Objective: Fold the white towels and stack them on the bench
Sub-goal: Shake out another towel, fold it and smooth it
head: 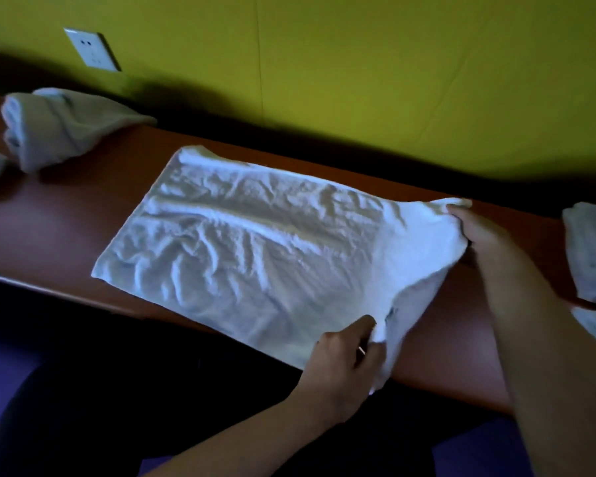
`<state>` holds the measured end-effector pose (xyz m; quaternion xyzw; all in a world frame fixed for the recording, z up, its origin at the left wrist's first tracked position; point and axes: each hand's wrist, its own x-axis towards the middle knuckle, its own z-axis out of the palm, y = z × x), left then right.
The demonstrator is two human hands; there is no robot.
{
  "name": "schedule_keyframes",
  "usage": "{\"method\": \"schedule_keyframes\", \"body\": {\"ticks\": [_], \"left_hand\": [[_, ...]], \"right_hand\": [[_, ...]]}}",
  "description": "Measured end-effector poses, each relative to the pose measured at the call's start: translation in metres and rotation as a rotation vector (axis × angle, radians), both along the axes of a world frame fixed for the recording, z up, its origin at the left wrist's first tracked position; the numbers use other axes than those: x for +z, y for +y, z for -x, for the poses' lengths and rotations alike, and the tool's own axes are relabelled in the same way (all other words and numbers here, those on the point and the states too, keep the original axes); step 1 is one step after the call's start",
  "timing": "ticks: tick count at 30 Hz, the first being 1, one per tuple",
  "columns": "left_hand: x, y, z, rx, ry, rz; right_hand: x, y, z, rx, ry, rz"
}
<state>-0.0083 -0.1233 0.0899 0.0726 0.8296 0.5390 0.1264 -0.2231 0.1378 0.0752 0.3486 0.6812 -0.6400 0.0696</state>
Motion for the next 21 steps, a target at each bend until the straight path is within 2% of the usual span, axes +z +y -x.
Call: {"method": "schedule_keyframes", "body": {"ticks": [3,6,9,12,17,21], "left_hand": [[0.008,-0.029,0.008,0.110,-0.052,-0.084],[0.016,-0.065,0.016,0.232,-0.027,-0.129],[0.019,-0.113,0.029,0.332,0.044,-0.092],[0.020,-0.163,0.043,0.459,0.018,-0.118],[0.012,-0.236,0.060,0.641,-0.030,-0.155],[-0.001,-0.284,0.065,0.762,-0.047,-0.069]], "right_hand": [[0.017,-0.027,0.020,-0.006,0.107,-0.031],[0.035,-0.075,0.044,-0.016,0.218,-0.169],[0.045,-0.141,0.068,0.004,0.314,-0.146],[0.049,-0.207,0.090,0.010,0.380,-0.132],[0.048,-0.313,0.120,0.072,0.403,-0.167],[0.036,-0.384,0.136,0.149,0.452,-0.215]]}}
